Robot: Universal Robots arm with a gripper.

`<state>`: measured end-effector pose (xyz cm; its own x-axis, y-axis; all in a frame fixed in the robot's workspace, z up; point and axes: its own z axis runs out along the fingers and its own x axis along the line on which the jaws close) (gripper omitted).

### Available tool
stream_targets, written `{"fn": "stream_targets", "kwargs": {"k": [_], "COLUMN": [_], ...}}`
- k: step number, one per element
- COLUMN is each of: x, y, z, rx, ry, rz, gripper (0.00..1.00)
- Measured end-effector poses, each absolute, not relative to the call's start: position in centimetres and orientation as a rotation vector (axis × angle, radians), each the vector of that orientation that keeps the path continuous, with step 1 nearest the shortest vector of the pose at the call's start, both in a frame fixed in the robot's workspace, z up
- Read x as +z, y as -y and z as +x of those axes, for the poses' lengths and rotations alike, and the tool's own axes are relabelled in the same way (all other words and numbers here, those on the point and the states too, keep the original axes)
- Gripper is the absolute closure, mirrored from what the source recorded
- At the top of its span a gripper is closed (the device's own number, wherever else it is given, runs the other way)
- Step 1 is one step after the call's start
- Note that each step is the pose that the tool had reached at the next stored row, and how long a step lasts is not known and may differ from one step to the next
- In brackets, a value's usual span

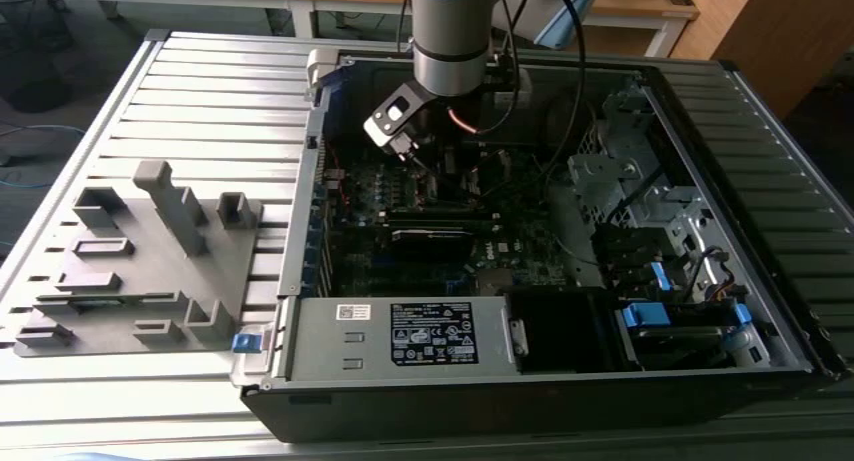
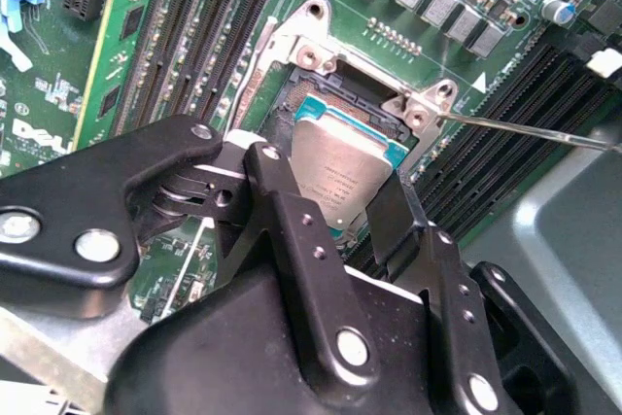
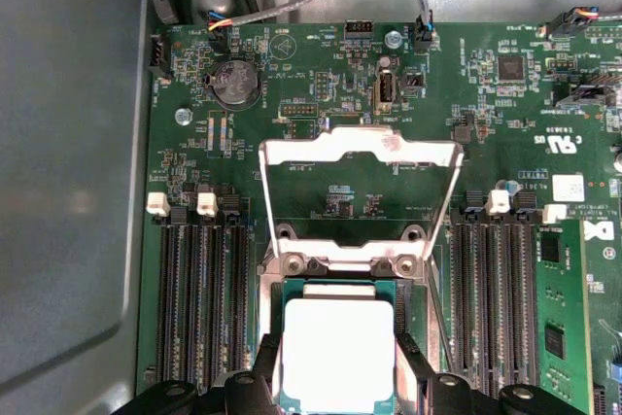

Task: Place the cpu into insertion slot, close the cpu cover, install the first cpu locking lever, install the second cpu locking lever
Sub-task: 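Place the cpu into insertion slot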

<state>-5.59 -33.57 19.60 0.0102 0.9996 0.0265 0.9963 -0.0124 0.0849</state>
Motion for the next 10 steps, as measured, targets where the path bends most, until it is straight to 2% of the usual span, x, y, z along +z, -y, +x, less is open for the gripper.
{"fn": "stream_targets", "kwargs": {"k": [10], "x": [19.58], "y": [33.59], "z": [-5.58], "rx": [0.110], "ry": [-2.189], "rz": [2.203], "gripper": [0.45]}}
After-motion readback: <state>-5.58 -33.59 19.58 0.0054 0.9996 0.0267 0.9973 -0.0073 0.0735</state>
